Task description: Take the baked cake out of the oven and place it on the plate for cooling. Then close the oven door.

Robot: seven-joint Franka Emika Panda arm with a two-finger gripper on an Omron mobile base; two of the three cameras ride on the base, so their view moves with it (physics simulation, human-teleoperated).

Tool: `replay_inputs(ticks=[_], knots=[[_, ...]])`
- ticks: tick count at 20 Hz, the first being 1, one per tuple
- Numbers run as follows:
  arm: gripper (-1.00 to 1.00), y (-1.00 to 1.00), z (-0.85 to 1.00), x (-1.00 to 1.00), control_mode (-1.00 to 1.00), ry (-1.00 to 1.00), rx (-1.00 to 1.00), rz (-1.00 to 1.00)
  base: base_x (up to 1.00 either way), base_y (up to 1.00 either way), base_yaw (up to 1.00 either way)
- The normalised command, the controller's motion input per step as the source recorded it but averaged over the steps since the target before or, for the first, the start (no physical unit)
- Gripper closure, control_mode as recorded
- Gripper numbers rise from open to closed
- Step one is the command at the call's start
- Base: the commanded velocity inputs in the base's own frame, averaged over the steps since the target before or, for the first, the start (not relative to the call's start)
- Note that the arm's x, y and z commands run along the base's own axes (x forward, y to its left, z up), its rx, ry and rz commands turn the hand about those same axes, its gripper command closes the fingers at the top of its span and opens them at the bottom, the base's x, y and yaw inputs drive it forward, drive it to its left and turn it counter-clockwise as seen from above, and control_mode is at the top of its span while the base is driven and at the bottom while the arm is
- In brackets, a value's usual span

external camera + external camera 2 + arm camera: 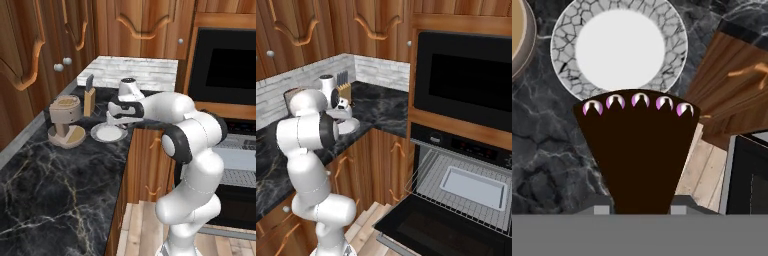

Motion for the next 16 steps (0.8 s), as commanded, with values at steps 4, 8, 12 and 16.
replay_inputs(ticks=[4, 8, 12, 16], knots=[[1.00, 0.20, -0.42, 0.54, -1.00, 0.00, 0.00, 0.00, 0.00, 0.00, 0.00], [1.00, 0.14, -0.39, 0.50, -1.00, 0.00, 0.00, 0.00, 0.00, 0.00, 0.00], [1.00, 0.07, -0.34, 0.39, -1.00, -0.01, 0.00, 0.00, 0.00, 0.00, 0.00], [1.00, 0.09, -0.27, 0.44, -1.00, -0.01, 0.00, 0.00, 0.00, 0.00, 0.00]])
